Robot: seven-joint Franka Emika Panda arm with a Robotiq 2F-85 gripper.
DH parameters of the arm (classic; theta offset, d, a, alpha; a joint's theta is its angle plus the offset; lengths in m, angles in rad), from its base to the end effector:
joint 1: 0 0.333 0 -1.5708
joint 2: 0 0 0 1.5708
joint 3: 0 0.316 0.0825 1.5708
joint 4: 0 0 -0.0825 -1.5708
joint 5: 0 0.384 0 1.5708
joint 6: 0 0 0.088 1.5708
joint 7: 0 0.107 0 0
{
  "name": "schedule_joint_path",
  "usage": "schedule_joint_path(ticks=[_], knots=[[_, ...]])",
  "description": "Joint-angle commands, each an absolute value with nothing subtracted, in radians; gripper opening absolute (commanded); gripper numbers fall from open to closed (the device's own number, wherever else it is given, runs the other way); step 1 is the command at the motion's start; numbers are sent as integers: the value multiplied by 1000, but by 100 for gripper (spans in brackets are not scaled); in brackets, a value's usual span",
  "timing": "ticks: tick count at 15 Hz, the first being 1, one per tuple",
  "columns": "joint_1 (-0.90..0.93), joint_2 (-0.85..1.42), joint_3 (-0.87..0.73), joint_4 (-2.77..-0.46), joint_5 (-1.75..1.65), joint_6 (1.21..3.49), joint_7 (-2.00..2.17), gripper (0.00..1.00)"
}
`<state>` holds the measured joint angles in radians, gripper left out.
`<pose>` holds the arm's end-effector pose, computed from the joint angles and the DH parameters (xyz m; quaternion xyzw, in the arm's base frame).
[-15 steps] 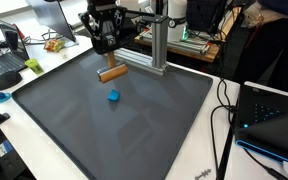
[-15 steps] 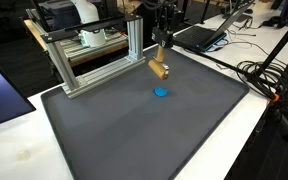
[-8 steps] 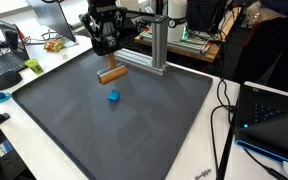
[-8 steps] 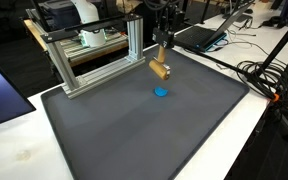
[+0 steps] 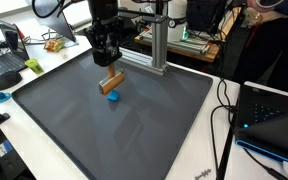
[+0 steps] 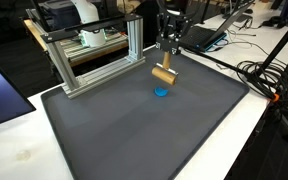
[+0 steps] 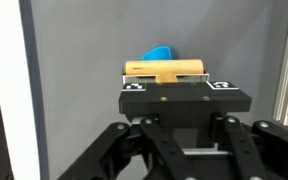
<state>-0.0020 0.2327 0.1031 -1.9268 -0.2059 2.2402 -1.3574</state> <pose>0.6127 0.0533 0.3784 0.7028 0.7066 -0.0085 0.0820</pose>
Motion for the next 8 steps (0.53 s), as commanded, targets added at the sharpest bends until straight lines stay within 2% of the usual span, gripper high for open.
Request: schedule_joint_path(ticks=[1, 8], knots=[[5, 281, 95, -1885, -247, 2259, -1445, 22], [-4, 338, 89, -1877, -244, 2289, -1525, 22]])
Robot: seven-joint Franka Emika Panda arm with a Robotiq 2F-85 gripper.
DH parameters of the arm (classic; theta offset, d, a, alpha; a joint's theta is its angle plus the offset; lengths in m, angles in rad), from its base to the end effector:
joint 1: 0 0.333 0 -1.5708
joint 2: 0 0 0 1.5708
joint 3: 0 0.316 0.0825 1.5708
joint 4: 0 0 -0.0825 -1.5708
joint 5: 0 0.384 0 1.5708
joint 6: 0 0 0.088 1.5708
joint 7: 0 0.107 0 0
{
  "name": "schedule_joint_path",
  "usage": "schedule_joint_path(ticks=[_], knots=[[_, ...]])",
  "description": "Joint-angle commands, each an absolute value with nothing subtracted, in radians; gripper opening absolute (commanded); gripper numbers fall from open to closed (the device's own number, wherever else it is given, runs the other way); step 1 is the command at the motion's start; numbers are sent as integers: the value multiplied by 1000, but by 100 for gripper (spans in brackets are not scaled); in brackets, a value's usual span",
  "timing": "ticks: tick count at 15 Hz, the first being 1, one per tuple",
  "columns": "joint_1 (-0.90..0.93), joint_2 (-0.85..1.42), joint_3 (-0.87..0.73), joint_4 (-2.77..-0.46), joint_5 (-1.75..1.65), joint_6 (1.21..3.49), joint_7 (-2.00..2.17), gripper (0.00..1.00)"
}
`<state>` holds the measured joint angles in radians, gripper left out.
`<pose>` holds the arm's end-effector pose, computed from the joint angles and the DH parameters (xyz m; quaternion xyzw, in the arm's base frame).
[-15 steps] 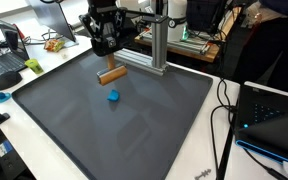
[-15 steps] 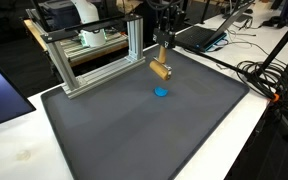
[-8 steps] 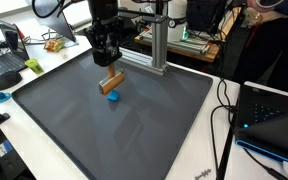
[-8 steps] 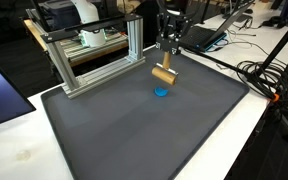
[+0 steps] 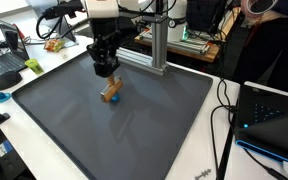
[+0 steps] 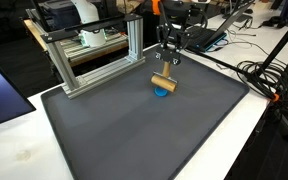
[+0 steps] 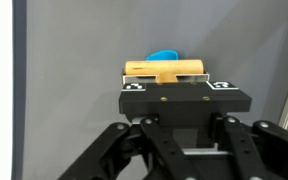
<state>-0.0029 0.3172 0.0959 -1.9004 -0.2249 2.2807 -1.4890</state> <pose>0.6261 0.0498 0.3419 0.6513 0.7546 -0.0215 0.0768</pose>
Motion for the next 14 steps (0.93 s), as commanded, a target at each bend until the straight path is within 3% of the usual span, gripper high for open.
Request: schedule_joint_path(ticks=[1, 14], knots=[[-2, 345, 85, -1876, -250, 2289, -1524, 22], [-9, 397, 85, -1876, -234, 2321, -1530, 22]])
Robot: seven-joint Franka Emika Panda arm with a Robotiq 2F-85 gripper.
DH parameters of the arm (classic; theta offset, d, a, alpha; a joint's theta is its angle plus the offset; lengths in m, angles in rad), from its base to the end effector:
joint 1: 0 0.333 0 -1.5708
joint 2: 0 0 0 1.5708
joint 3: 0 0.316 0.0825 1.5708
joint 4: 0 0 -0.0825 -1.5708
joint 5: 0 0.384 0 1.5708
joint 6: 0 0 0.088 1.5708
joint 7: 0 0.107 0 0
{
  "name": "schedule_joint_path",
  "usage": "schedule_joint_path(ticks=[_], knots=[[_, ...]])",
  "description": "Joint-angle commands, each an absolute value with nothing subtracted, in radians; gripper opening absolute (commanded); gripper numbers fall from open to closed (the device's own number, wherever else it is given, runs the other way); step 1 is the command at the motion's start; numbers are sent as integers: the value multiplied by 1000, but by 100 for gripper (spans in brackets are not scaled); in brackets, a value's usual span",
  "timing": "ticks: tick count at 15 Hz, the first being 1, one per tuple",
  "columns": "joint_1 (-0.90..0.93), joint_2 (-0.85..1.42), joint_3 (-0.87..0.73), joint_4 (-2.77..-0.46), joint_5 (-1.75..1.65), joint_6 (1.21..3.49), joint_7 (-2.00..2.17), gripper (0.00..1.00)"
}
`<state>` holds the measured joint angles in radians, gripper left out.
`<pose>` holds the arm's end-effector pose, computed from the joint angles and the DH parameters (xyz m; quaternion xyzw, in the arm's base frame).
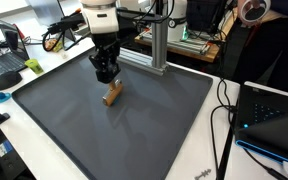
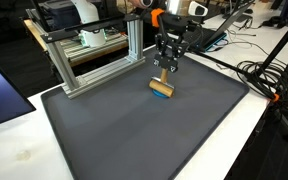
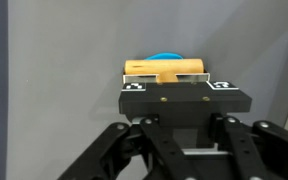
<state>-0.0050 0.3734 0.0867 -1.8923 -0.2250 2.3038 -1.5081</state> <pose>0.6307 0.0439 0.3121 0.6467 0.7593 -0.0298 0.0658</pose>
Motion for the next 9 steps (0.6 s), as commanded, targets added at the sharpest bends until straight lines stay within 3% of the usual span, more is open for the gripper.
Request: schedule_joint_path(ticks=[1, 9], knots=[[-10, 397, 87, -1879, -231, 2324, -1530, 22], [-6, 393, 108, -1897, -207, 2343, -1530, 22]])
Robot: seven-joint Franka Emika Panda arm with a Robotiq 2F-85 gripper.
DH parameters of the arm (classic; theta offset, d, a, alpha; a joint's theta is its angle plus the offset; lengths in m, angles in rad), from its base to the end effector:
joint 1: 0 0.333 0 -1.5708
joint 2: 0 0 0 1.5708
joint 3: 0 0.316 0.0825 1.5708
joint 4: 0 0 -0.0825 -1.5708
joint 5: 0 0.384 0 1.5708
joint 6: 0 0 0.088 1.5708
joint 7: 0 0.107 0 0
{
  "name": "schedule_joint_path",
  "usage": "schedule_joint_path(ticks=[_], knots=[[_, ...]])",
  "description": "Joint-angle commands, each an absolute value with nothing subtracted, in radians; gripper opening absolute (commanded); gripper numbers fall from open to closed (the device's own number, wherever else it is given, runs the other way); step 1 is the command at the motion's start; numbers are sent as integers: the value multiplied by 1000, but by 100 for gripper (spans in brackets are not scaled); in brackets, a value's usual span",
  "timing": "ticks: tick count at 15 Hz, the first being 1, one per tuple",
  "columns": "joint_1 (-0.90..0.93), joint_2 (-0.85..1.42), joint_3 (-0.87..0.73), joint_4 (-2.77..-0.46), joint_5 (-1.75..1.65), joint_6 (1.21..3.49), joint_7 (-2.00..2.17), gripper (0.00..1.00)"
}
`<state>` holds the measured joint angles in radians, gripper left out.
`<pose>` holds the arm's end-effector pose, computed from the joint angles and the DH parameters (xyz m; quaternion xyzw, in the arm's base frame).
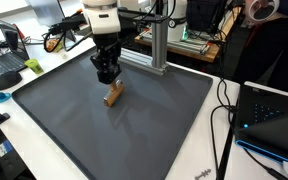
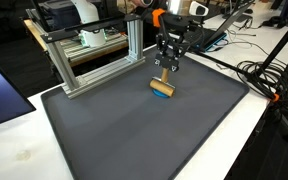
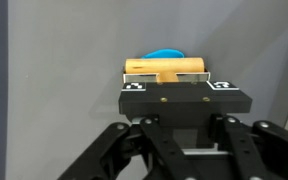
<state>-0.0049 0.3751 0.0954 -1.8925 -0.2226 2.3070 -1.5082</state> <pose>0.6306 0.0493 0.3114 0.6442 0.7617 -0.0271 0.0644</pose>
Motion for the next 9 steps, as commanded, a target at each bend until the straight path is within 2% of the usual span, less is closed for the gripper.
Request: schedule_joint_path(ticks=[1, 9], knots=[[-6, 393, 111, -1898, -204, 2344, -1533, 22], [-19, 391, 99, -1888, -211, 2344, -1522, 22]])
